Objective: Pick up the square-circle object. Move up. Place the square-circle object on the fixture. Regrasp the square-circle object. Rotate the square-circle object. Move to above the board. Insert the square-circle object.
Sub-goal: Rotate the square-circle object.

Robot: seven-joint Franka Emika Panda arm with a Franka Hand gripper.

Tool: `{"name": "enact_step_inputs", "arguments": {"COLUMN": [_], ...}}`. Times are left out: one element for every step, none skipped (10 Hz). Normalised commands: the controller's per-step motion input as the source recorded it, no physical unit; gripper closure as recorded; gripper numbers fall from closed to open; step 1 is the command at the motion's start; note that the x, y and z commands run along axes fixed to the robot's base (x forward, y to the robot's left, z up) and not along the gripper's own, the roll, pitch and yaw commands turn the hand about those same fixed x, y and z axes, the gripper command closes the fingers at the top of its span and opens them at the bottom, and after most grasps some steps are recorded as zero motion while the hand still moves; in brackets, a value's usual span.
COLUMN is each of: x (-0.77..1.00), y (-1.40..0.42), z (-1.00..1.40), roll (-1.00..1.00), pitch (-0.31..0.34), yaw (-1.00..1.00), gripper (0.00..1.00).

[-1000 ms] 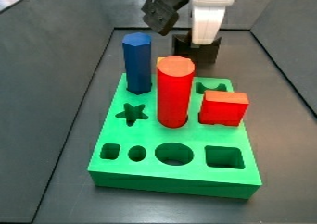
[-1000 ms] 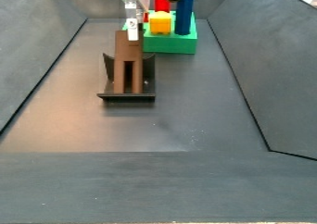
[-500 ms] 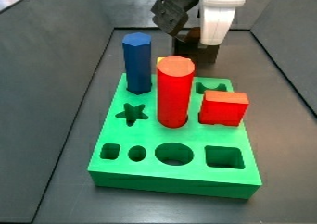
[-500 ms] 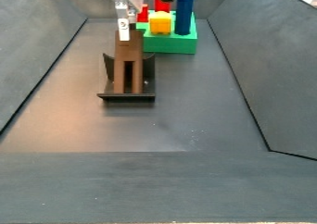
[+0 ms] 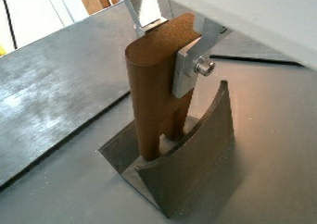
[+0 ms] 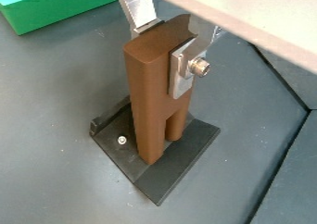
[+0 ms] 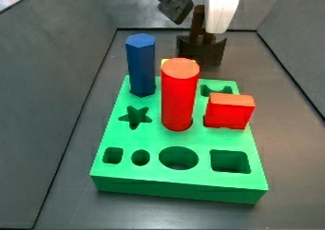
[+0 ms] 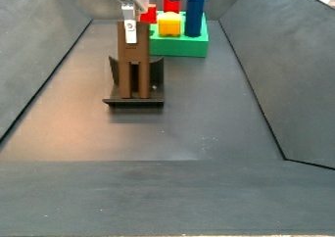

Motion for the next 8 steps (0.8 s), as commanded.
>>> {"name": "enact_step_inputs", "arguments": {"x": [-1.0, -1.0, -1.0, -1.0, -1.0, -1.0, -1.0, -1.0], "y": [0.2, 0.19, 0.18, 0.16, 0.15, 0.14, 0.13, 0.12], "z": [0.75, 0.75, 0.74, 0.72, 0.69, 0.66, 0.64, 0.6], "roll": [0.0, -0.01, -0.02, -0.03, -0.04, -0.05, -0.05, -0.06], "pitch": [0.0, -0.014, -0.018, -0.016, -0.005, 0.009, 0.018, 0.038], "yaw": [0.0, -0.01, -0.01, -0.02, -0.03, -0.03, -0.03, -0.03], "gripper": [1.0, 1.0, 1.0, 1.0, 1.0, 1.0, 1.0, 1.0]}}
